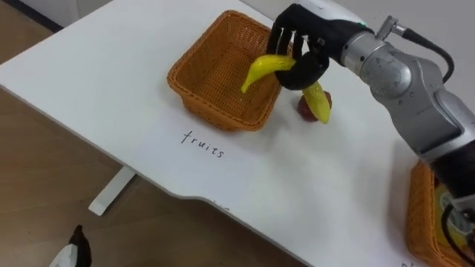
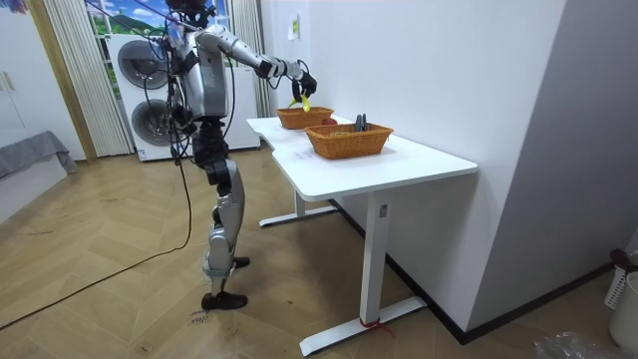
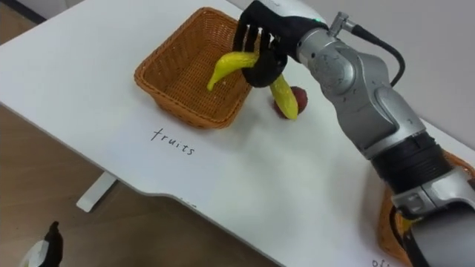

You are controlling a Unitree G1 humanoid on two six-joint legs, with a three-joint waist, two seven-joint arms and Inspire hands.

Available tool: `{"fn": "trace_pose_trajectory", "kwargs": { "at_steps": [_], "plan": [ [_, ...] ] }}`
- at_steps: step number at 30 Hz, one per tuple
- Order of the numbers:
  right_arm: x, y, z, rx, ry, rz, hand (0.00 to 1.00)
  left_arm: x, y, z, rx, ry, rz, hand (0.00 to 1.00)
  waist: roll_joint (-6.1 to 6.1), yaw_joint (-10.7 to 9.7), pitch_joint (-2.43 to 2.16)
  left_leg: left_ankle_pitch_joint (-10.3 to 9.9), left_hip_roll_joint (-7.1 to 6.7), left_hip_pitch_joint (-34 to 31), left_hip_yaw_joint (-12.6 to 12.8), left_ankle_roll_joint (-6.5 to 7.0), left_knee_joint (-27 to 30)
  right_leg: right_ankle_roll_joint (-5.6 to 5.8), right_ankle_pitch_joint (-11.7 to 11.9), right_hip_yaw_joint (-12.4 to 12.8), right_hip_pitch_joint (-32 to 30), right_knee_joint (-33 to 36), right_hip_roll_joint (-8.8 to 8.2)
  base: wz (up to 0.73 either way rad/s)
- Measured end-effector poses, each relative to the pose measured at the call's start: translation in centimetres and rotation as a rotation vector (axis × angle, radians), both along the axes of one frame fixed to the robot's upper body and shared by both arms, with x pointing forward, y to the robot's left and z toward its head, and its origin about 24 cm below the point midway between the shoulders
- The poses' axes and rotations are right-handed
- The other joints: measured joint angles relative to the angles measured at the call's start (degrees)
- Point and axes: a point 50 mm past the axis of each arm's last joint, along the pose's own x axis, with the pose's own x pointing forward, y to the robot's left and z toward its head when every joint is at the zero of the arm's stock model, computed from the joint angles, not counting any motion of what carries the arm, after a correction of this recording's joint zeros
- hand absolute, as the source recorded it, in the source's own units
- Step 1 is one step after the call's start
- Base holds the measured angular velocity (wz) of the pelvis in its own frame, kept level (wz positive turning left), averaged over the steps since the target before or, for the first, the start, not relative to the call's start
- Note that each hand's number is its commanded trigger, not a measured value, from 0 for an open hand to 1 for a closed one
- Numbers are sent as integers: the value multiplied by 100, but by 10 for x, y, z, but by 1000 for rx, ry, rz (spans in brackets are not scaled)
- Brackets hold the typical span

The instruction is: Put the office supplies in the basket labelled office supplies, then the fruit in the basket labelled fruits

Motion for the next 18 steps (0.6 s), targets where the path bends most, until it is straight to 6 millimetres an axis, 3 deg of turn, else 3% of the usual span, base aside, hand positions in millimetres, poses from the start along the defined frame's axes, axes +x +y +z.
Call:
{"fn": "trace_pose_trajectory", "kwargs": {
  "at_steps": [18],
  "plan": [
    [0,0,4,24,-70,-18,100,-8,3,-2,-1,27,5,0,-30,194,-7,-1,-31,-49,-186,-3,31,0,0,-183,37,-1,8,5]
  ]
}}
